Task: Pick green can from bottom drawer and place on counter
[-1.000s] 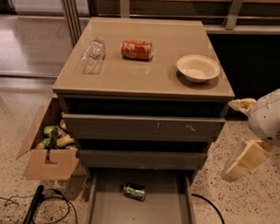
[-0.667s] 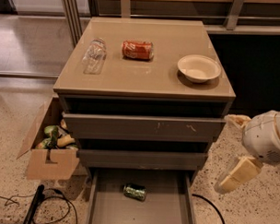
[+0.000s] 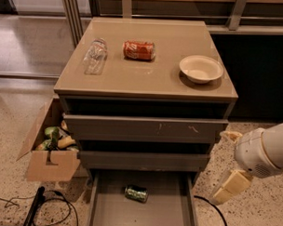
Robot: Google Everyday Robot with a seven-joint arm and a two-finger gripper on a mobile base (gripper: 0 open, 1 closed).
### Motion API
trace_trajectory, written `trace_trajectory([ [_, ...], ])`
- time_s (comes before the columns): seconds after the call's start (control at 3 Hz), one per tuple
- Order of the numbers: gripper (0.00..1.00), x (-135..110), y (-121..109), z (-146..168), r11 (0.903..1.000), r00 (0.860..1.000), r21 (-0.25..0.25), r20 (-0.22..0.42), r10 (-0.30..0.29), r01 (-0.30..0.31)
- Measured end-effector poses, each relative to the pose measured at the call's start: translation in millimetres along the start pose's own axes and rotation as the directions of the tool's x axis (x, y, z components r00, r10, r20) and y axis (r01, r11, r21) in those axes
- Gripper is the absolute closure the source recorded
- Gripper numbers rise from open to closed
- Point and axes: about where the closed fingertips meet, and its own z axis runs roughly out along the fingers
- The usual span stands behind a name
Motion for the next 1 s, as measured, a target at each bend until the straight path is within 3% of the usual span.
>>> trace_trajectory([
  [1.0,0.0,53.4,30.6,159.6,0.9917,0.989,-0.091,0.104,0.1,-0.091],
])
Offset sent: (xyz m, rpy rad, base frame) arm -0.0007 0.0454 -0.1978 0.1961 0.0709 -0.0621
